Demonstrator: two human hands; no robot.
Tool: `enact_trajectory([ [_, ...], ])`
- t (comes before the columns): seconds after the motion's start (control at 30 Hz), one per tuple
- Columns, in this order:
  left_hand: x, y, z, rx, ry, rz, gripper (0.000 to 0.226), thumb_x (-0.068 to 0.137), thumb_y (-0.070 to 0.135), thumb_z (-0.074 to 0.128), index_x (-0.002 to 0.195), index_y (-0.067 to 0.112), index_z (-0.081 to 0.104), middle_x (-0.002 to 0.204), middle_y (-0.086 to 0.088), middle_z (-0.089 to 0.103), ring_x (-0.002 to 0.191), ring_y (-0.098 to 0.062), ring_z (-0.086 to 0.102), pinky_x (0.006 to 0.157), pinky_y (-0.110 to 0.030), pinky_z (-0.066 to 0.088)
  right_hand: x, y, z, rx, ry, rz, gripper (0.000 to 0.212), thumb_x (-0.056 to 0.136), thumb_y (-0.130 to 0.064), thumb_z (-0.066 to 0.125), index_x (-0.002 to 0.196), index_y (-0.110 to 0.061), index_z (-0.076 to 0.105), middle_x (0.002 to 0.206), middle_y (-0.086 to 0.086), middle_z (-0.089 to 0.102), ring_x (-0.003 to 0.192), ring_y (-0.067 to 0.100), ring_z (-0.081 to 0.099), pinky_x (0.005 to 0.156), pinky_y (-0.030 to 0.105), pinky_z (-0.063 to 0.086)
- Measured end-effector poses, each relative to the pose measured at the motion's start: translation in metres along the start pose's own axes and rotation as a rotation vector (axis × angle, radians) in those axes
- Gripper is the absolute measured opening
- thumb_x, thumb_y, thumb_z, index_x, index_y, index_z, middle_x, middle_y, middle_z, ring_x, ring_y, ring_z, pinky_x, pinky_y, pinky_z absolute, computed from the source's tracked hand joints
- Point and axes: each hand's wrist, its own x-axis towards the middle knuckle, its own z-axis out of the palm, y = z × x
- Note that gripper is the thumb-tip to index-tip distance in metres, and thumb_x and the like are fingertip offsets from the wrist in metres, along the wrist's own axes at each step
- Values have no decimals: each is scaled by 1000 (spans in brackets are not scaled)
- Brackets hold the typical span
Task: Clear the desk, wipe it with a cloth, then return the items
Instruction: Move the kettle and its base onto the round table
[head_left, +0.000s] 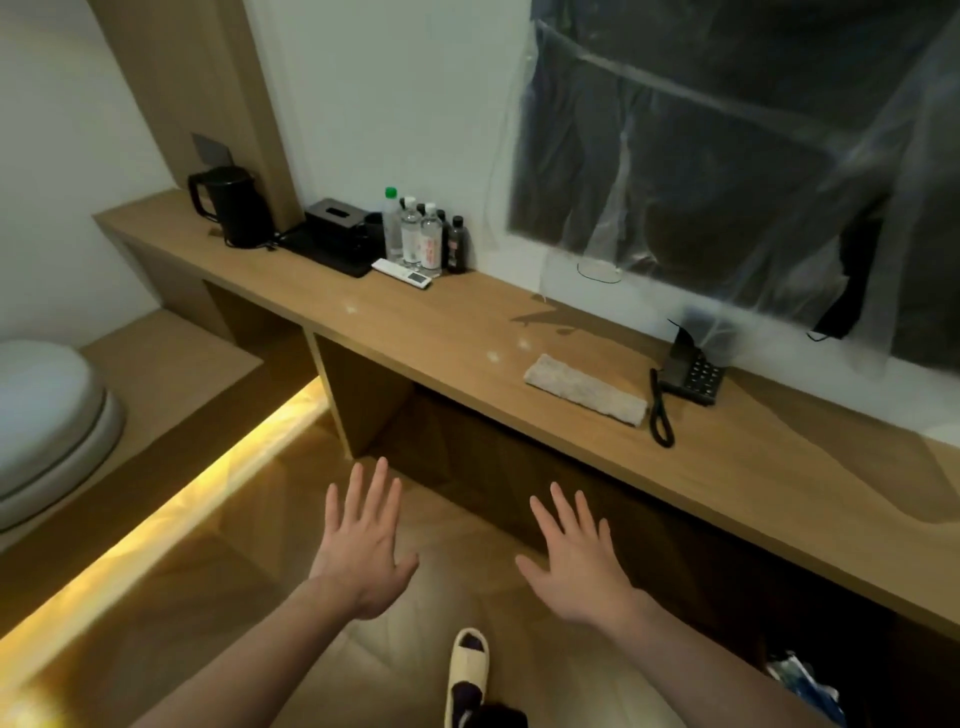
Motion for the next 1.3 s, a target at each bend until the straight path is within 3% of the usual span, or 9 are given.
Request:
enact_trajectory([
  [0.2, 64, -73, -17, 11, 67, -69, 91, 91, 73, 20, 159, 26, -18, 161, -7, -39, 147, -33, -40, 122, -58, -17, 91, -54, -14, 1, -24, -57, 83, 100, -65, 40, 163, -38, -6, 170, -3, -23, 155, 26, -22, 127, 55, -3],
  [0.27, 89, -100, -23, 34, 94, -84, 92, 88, 74, 23, 162, 26, -4, 167, -8, -26, 152, -34, -30, 123, -56, -13, 123, -72, -23, 8, -35, -80, 83, 100, -64, 42, 163, -38, -5, 170, -2, -22, 155, 26, -22, 126, 54, -3],
  [0.37, 123, -137, -36, 68, 69, -103, 93, 85, 76, 35, 159, 20, 35, 170, -13, 11, 157, -37, -1, 123, -52, -1, 168, -97, -42, 19, -60, -110, 82, 101, -62, 42, 164, -37, -5, 170, -2, -22, 156, 26, -21, 127, 54, -2],
  [0.43, 148, -161, -48, 68, 83, -131, 92, 83, 76, 41, 155, 19, 43, 169, -13, 18, 156, -34, 2, 122, -50, -3, 205, -117, -61, 28, -74, -150, 82, 102, -61, 43, 164, -36, -4, 170, -2, -22, 156, 26, -20, 128, 54, -1],
  [0.5, 170, -183, -60, 51, 84, -162, 93, 84, 76, 40, 159, 21, 35, 171, -11, 9, 157, -32, -8, 122, -51, -11, 241, -138, -81, 34, -70, -187, 81, 102, -60, 44, 164, -36, -2, 171, -1, -19, 157, 28, -17, 128, 54, 1],
  [0.6, 195, -215, -75, 45, 98, -197, 95, 88, 77, 31, 165, 27, 6, 168, -6, -23, 152, -33, -31, 116, -50, -28, 284, -170, -103, 46, -82, -226, 81, 102, -60, 45, 164, -35, 0, 171, -1, -17, 157, 29, -15, 128, 53, 2],
  [0.67, 215, -235, -87, 9, 121, -223, 94, 90, 77, 26, 164, 29, -8, 164, -4, -35, 149, -32, -36, 118, -52, -25, 312, -192, -113, 56, -80, -246, 81, 102, -60, 45, 164, -35, 1, 171, -2, -17, 157, 29, -15, 128, 53, 2],
  [0.9, 297, -322, -126, -30, 130, -185, 90, 91, 73, 24, 163, 29, -9, 166, -5, -30, 152, -31, -29, 125, -57, -9, 400, -266, -128, 69, -36, -204, 82, 100, -62, 46, 164, -35, 2, 171, -4, -16, 158, 26, -15, 127, 50, 0],
  [1.3, 430, -455, -169, -32, 87, 45, 90, 96, 70, 34, 163, 27, -7, 167, -5, -27, 153, -30, -25, 125, -53, -12, 473, -365, -144, 248, 24, 43, 82, 98, -59, 52, 163, -40, 7, 171, -10, -12, 159, 21, -10, 126, 48, 8],
])
